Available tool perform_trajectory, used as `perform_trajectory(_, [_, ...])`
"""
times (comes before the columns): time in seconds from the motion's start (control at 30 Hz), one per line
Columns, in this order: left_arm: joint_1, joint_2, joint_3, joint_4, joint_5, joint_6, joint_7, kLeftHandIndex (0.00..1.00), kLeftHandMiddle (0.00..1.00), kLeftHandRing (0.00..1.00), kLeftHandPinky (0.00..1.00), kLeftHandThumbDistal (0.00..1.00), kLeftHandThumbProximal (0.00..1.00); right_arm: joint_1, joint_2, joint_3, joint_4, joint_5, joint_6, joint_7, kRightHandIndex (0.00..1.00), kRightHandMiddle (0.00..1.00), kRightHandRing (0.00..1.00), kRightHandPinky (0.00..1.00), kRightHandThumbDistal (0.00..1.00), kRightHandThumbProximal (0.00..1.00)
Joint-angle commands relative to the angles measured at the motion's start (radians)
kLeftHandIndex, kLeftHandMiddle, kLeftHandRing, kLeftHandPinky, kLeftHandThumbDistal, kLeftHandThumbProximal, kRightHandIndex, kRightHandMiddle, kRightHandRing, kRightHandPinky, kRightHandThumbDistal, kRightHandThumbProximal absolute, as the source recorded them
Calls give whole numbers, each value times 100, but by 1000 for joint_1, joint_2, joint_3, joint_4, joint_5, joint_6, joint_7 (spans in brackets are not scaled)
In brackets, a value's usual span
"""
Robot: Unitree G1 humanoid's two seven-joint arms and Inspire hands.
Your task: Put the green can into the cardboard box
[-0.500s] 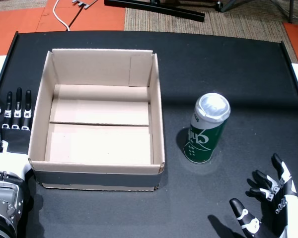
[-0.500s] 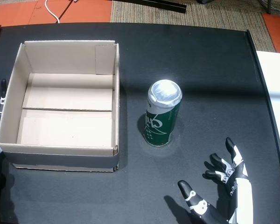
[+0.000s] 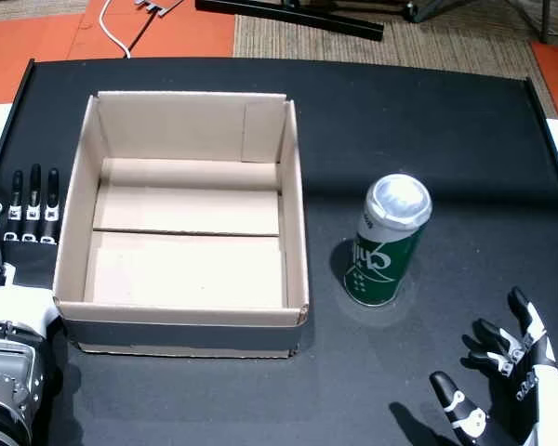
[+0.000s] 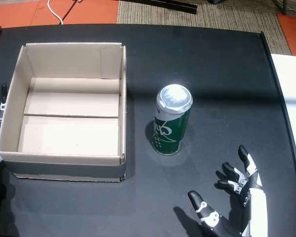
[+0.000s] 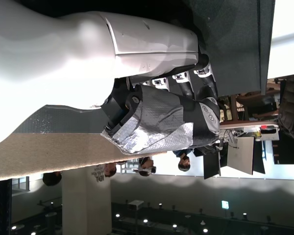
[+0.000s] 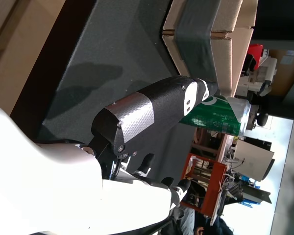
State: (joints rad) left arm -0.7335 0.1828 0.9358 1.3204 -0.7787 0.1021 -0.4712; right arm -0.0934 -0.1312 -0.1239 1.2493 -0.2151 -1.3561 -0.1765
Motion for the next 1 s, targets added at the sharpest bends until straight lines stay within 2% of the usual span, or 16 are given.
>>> perform_trajectory(0.0, [33, -4, 3, 25, 1, 9, 35, 57, 58, 68, 78, 1, 49, 1, -12, 11, 8, 4, 23, 16, 74, 88, 93, 100, 100, 50])
perform_trajectory(0.1, [29, -7, 4, 24, 0, 7, 50, 55, 58, 67, 76, 0, 50, -12, -49, 41, -20, -92, 68, -75, 77, 88, 94, 100, 95, 52])
perform_trajectory(0.17, [29, -10, 6, 24, -1, 5, 55, 55, 56, 66, 75, 0, 50, -31, -77, 63, -42, -160, 80, -151, 78, 88, 94, 100, 97, 51])
perform_trajectory(0.23, [28, -12, 10, 24, -4, 2, 63, 55, 56, 66, 75, 0, 48, -69, -85, 68, -27, -120, 69, -97, 84, 91, 97, 100, 100, 61])
perform_trajectory(0.3, [27, -13, 14, 24, -7, 5, 67, 56, 57, 66, 75, 0, 47, -114, -79, 58, -6, -33, 63, 10, 85, 92, 97, 100, 100, 57])
perform_trajectory(0.47, [29, -13, 13, 23, 0, 1, 66, 51, 54, 63, 76, 0, 52, -201, -84, 44, 3, 73, 118, 162, 80, 91, 96, 100, 100, 56])
perform_trajectory(0.53, [29, -13, 12, 24, 2, 0, 70, 52, 54, 63, 74, 0, 53, -229, -87, 42, 3, 85, 143, 185, 79, 91, 96, 100, 100, 60])
perform_trajectory(0.7, [31, -15, 18, 24, -4, 1, 70, 54, 55, 63, 74, 0, 47, -271, -93, 44, 3, 77, 170, 209, 79, 91, 95, 100, 100, 63])
perform_trajectory(0.87, [31, -16, 22, 24, -7, 2, 68, 54, 56, 65, 75, 0, 44, -303, -85, 41, 6, 85, 189, 231, 80, 90, 94, 100, 100, 60])
perform_trajectory(0.97, [32, -15, 16, 23, -1, -2, 63, 54, 56, 65, 78, 0, 46, -325, -78, 38, 10, 92, 210, 253, 81, 91, 95, 100, 100, 58])
